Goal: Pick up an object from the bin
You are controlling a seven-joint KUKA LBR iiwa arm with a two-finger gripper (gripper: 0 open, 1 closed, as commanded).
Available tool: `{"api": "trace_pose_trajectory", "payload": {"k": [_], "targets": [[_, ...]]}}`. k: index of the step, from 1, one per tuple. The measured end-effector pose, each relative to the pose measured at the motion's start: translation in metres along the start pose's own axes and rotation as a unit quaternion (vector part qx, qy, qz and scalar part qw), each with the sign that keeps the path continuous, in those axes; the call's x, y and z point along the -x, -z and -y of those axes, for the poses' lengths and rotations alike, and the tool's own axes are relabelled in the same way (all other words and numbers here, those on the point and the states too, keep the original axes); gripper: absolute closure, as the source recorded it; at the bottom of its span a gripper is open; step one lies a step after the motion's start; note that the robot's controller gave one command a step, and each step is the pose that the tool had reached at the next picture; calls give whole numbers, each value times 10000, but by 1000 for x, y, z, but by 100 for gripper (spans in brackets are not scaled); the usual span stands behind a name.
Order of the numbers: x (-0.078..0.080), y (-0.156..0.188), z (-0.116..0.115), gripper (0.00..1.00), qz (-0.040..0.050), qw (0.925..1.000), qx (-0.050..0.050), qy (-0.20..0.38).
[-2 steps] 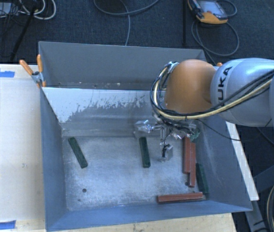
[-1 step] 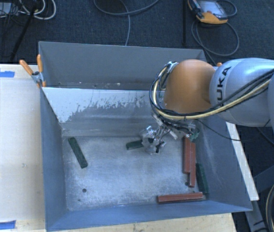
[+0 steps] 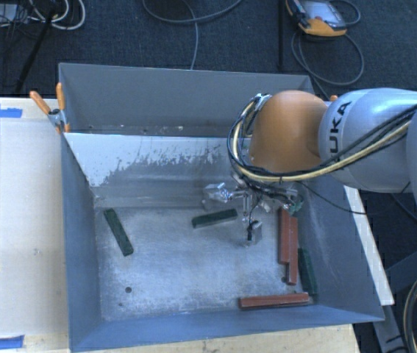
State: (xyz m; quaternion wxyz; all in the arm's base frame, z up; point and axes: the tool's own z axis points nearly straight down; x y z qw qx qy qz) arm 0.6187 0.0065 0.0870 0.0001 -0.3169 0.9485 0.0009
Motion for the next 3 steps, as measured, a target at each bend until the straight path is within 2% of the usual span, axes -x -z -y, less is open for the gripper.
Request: {"api": "trace_pose_trajectory", "payload": {"k": [1,2,3], "targets": [[7,-18,-4,0,-4,9995,1,319],[7,-17,-4,100,2,9995,0,301],[3,114,-3,100,36,9970,-36,777]]}}
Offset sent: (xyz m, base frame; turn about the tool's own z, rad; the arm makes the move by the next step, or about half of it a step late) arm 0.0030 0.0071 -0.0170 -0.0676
